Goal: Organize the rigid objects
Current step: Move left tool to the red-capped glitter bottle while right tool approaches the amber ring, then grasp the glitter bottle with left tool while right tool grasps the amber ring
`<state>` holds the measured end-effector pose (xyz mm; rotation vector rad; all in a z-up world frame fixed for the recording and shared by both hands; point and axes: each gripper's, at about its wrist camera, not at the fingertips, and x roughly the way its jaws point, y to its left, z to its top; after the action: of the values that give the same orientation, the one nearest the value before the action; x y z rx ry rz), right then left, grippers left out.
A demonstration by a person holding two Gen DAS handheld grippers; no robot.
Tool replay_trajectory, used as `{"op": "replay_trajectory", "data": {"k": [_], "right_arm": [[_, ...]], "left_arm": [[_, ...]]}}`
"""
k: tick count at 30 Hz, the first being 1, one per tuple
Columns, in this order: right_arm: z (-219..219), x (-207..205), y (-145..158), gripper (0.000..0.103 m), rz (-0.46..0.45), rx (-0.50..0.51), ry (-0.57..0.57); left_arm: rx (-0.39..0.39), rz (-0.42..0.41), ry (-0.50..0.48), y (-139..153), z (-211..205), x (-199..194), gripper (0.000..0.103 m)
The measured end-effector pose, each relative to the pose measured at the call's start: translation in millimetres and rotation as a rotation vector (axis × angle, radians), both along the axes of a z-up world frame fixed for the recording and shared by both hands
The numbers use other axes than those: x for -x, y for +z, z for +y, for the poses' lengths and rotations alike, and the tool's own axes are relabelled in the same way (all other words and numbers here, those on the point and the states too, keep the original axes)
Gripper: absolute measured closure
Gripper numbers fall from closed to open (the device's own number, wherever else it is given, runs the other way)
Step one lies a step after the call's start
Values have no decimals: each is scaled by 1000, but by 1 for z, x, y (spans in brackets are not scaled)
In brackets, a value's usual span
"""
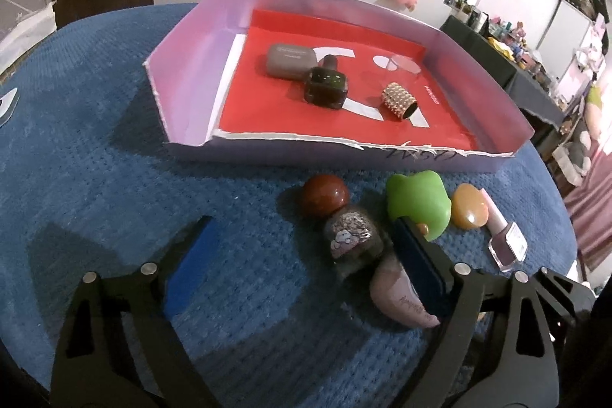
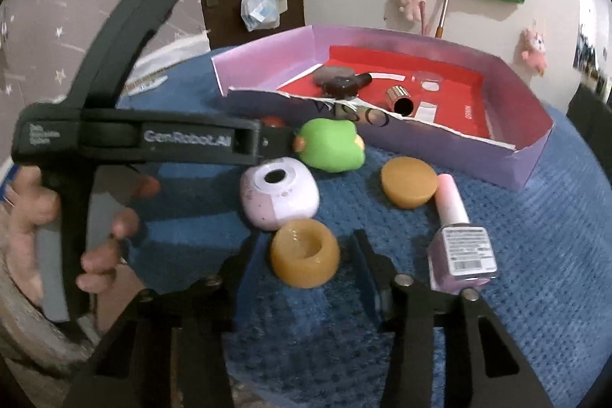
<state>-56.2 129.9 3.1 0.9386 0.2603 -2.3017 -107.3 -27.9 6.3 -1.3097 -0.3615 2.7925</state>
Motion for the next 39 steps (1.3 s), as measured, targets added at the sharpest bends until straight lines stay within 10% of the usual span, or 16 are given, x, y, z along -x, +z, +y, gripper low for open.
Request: {"op": "replay_trajectory", "data": {"k": [13,16,39], "right_arm": [[5,3,-2,61,16,-1,-15],[3,2,-3,62,18,-5,-18],[20,7,27,63,-48,137,-13]], "left_arm": [[12,27,2,-2,12,-2,41],[-14,24,-39,0,18,-7,69],[-41,63,-68,17,3,-31,72]]}}
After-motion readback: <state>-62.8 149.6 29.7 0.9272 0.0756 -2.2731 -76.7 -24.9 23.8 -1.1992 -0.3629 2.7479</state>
